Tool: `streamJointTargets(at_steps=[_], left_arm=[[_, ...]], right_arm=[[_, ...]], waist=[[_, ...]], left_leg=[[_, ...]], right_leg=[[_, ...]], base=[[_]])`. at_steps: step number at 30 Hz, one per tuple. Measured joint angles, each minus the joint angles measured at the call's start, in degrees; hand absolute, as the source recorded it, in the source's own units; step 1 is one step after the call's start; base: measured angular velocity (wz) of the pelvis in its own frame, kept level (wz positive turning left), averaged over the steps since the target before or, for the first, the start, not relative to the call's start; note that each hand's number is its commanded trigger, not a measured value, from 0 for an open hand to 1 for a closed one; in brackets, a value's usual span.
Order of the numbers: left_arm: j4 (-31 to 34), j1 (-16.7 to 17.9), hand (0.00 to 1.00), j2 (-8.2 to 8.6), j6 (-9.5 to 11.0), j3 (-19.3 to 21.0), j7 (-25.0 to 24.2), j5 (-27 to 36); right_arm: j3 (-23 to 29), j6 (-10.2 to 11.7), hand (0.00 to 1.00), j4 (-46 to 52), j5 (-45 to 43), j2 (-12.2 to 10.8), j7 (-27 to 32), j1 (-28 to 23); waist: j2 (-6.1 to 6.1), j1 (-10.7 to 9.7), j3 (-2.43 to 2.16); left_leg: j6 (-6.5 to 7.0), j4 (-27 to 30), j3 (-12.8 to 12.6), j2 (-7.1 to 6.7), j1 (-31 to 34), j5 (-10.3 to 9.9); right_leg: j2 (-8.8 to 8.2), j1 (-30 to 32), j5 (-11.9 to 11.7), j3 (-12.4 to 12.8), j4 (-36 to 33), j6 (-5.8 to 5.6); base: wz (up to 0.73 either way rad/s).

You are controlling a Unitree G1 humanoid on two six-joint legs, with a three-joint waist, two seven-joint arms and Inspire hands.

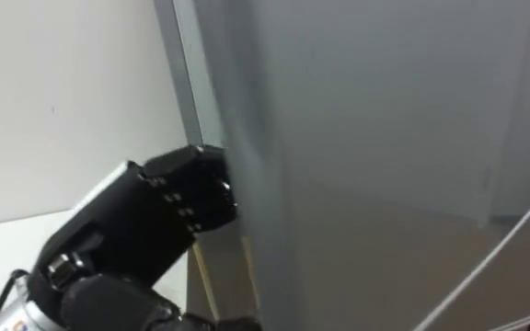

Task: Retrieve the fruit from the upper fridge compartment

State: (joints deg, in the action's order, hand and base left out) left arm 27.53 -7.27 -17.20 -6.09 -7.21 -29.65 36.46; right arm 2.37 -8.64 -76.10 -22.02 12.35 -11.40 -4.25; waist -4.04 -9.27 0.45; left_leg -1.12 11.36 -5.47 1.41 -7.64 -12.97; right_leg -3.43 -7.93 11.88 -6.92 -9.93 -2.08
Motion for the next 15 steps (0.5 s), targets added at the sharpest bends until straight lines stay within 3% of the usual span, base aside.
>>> streamJointTargets(at_steps=[7, 11, 15], left_arm=[[-0.01, -1.53, 0.00, 0.02, -0.50, -0.19, -3.13, 0.06], [-0.03, -4.49, 0.00, 0.13, -0.49, -2.11, -3.70, 0.85], [-0.02, -5.20, 0.00, 0.47, -0.50, -2.50, -3.82, 1.03]], right_arm=[[-0.04, -0.08, 0.00, -0.10, -0.02, 0.04, -0.44, 0.83], [-1.10, -0.08, 0.00, 0.02, -0.21, 0.03, -0.43, 0.88], [-1.11, -0.14, 0.00, 0.00, -0.33, 0.03, -0.22, 1.25]], waist=[[0.73, -0.46, 0.40], [1.00, -0.75, 0.15], [0.75, -1.77, -0.01]], left_leg=[[0.00, 0.00, -0.56, 0.02, 0.16, 0.00], [0.00, 0.01, -1.27, 0.05, -0.03, 0.00], [0.00, 0.00, -2.13, 0.15, -0.05, 0.00]], right_leg=[[0.03, 0.60, 0.00, 0.85, -0.14, 0.00], [0.06, 0.67, -0.01, 1.65, -0.25, 0.00], [0.08, 0.97, 0.00, 2.15, -0.73, 0.01]], base=[[-0.06], [-0.09], [-0.09]])
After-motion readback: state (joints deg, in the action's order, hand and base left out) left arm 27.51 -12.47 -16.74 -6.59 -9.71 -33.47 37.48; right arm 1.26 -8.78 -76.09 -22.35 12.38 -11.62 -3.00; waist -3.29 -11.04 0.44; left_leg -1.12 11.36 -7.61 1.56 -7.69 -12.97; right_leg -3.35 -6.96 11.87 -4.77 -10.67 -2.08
